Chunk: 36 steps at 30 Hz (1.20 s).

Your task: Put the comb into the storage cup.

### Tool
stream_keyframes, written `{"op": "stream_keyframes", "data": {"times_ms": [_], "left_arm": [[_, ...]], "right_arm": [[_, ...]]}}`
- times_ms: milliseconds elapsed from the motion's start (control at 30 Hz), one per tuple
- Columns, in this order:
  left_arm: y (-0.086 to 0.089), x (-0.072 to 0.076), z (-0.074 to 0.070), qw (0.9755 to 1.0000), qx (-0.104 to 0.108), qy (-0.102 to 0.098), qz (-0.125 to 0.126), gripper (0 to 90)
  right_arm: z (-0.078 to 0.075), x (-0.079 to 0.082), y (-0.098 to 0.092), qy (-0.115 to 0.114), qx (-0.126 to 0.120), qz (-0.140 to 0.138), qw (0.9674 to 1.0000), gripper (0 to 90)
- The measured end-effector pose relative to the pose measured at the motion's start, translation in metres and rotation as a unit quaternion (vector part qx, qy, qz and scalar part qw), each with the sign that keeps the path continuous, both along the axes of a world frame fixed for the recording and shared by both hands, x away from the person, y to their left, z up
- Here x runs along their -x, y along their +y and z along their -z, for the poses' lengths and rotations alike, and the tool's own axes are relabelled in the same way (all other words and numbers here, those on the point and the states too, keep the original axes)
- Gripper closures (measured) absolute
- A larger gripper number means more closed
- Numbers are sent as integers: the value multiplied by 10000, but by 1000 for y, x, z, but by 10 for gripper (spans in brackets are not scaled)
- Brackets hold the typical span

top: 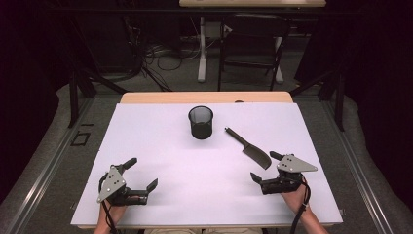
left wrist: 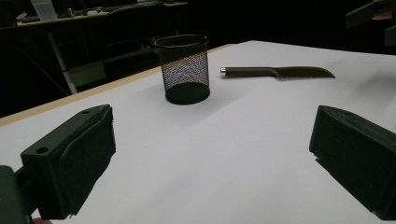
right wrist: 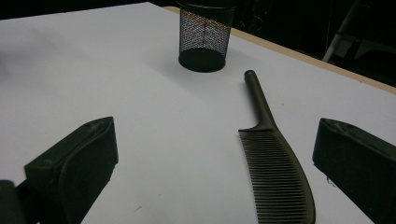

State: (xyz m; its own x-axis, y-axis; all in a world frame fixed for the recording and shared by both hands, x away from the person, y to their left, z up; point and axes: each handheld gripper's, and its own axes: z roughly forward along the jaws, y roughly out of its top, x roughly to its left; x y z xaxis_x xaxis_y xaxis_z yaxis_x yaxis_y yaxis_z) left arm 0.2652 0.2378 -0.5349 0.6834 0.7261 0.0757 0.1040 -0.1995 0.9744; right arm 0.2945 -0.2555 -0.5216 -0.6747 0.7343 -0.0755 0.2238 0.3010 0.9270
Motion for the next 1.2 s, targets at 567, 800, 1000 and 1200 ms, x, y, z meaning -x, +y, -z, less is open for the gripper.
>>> {"op": "stream_keyframes", "data": {"times_ms": [567,800,1000,1200], "left_arm": [[-1,-5,1,10000,-27,14,68,7],[1,-4,1,10000,-9,14,11,7],[1,-4,1,10000,-26,24,-21,6],[2,-3,0,9999,-36,-53,-128,6]], "right_arm": [[-2,-33,0,302,-22,194,9994,0],[-5,-48,5,357,57,230,9991,0],[-6,-61,10,454,93,261,9986,0],[-4,-80,21,549,183,227,9981,0]]}}
